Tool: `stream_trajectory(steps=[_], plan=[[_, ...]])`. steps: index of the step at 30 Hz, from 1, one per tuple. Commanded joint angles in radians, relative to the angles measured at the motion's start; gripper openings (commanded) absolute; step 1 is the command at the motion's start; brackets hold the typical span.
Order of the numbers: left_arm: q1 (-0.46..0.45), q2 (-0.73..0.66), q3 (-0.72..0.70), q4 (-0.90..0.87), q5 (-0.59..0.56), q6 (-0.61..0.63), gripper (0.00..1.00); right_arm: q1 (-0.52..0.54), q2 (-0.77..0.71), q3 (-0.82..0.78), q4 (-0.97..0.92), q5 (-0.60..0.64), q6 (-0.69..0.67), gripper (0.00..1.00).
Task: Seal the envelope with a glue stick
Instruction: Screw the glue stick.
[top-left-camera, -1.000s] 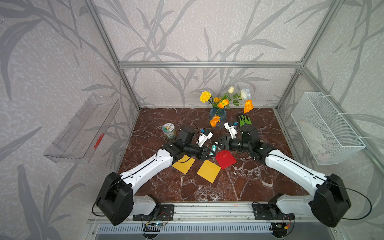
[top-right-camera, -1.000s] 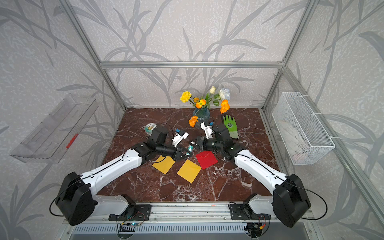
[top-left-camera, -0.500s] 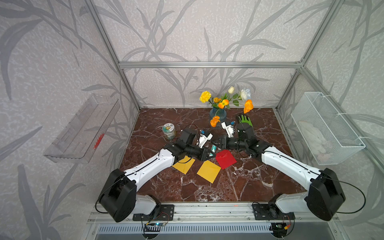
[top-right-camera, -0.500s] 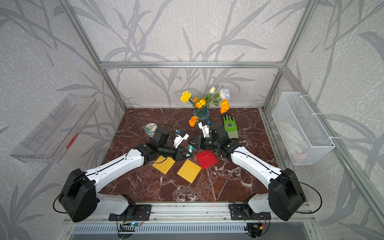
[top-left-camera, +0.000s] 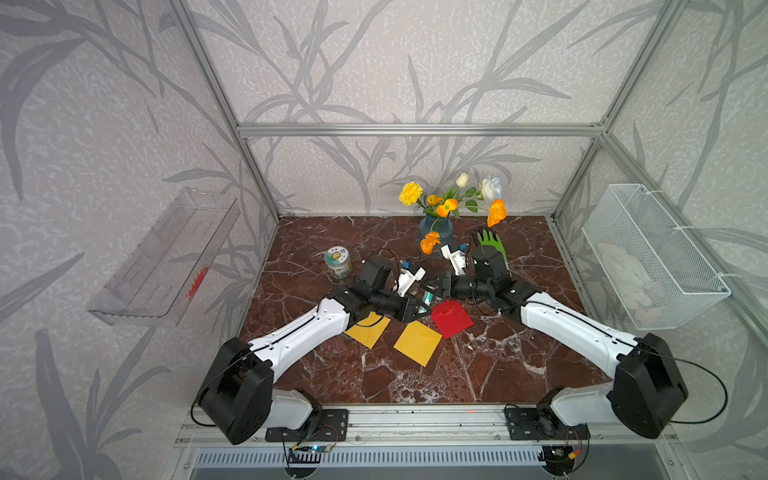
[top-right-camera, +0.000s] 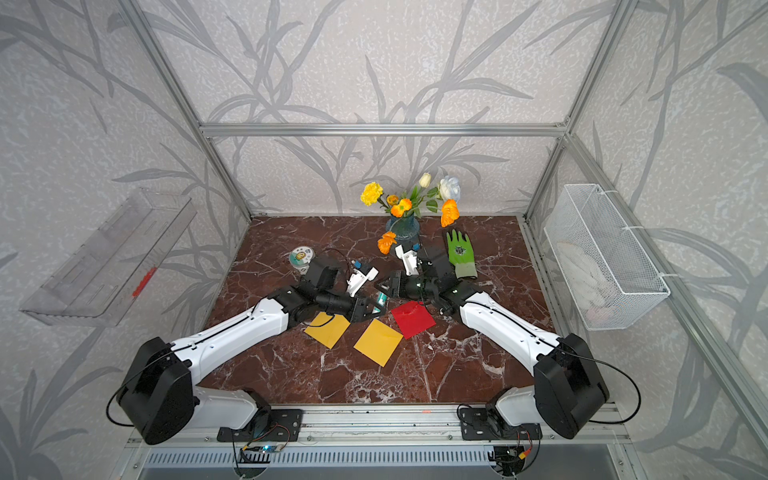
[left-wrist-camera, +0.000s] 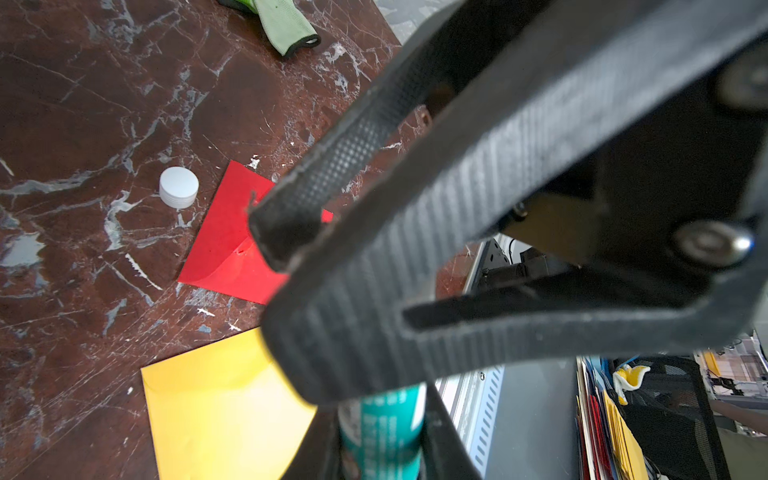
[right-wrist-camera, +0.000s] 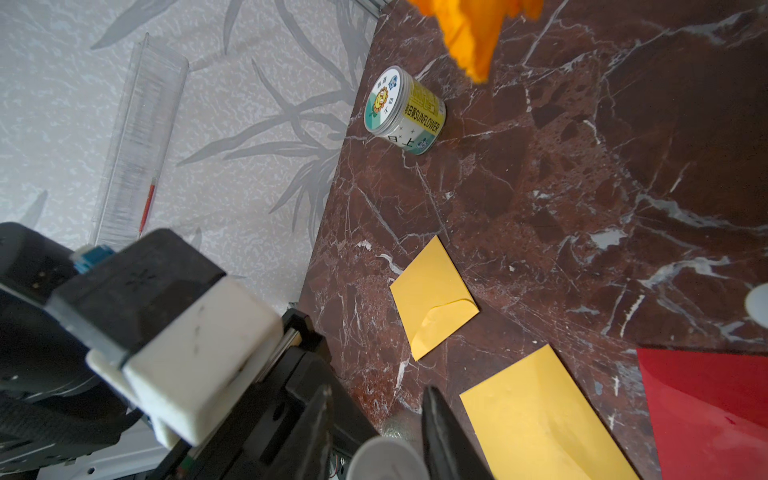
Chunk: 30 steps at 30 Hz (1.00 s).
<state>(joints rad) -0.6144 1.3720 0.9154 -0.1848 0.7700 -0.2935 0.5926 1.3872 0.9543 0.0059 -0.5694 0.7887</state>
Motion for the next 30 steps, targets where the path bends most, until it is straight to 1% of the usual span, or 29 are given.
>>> stream_trajectory(steps=[1, 6, 11, 14, 16, 19, 21, 24, 26, 30], plan=[[-0.003, 0.005, -0.015, 0.027, 0.034, -0.01, 0.0, -0.005, -0.025, -0.004, 0.036, -0.014, 0.006, 0.34], [-0.002, 0.005, -0.015, 0.031, 0.04, -0.013, 0.0, -0.005, -0.026, -0.015, 0.039, -0.017, 0.008, 0.2], [-0.003, -0.002, -0.021, 0.031, 0.059, -0.016, 0.0, -0.01, -0.041, -0.032, 0.039, -0.019, -0.004, 0.13], [-0.001, -0.021, -0.023, 0.052, 0.097, -0.03, 0.0, -0.021, -0.073, -0.058, 0.065, -0.05, -0.035, 0.08], [0.004, -0.039, -0.023, 0.082, 0.142, -0.055, 0.0, -0.028, -0.109, -0.098, 0.137, -0.085, -0.042, 0.06], [0.014, -0.065, -0.01, 0.119, 0.243, -0.097, 0.0, -0.029, -0.188, -0.163, 0.275, -0.157, -0.048, 0.05], [0.023, -0.072, 0.0, 0.14, 0.351, -0.124, 0.0, -0.029, -0.246, -0.206, 0.362, -0.193, -0.043, 0.05], [0.029, -0.056, 0.019, 0.162, 0.5, -0.16, 0.0, -0.029, -0.295, -0.253, 0.498, -0.227, -0.026, 0.05], [0.028, -0.042, 0.036, 0.175, 0.549, -0.179, 0.0, -0.03, -0.303, -0.264, 0.562, -0.273, -0.018, 0.05], [0.027, -0.026, 0.047, 0.189, 0.595, -0.185, 0.0, -0.027, -0.303, -0.285, 0.681, -0.33, 0.01, 0.05]])
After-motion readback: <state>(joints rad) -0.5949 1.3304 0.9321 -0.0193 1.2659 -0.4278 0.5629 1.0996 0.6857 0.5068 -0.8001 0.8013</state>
